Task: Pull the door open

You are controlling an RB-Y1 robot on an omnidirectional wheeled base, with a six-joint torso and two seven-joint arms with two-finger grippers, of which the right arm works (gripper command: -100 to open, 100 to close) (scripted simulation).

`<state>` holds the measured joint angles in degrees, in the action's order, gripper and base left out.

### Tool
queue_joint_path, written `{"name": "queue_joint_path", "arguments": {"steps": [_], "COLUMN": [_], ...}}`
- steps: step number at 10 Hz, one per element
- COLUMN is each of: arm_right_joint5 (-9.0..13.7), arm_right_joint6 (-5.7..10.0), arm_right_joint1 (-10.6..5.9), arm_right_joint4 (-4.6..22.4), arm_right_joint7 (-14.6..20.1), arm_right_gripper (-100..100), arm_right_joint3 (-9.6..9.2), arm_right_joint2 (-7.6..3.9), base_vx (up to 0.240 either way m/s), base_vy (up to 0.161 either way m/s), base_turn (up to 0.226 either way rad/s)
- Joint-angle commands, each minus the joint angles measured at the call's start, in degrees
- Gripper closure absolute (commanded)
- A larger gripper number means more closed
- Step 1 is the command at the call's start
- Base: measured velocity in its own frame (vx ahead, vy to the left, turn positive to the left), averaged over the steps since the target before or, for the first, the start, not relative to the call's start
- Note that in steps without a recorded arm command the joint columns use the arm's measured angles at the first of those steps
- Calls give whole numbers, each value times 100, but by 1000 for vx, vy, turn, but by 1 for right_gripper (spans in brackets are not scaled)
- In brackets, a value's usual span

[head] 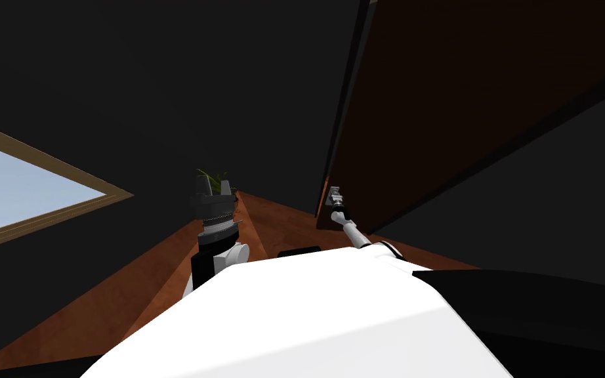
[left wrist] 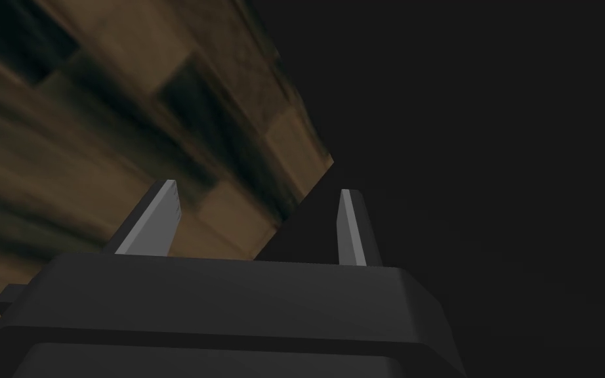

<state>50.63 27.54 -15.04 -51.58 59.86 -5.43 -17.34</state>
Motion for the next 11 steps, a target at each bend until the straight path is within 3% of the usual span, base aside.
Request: {"name": "queue_joint_path", "arguments": {"steps": [1, 4, 5, 11], "arm_right_joint5": [-2, -2, 21, 99], "arm_right_joint6": [-11, -11, -17, -28], "arm_right_joint1": [1, 1, 61, 248], "arm_right_joint4": [-5, -5, -58, -288], "arm_right_joint7": [-2, -2, 153, 714], "arm_right_gripper": [100, 100, 100, 100], "arm_right_joint3": [-17, -17, -125, -554], "arm_right_joint2": [21, 21, -112, -535], "base_vx": [-16, -3, -142, -228], "base_vy": [-3, 0, -38, -88], "base_turn": [18, 1, 208, 190]}}
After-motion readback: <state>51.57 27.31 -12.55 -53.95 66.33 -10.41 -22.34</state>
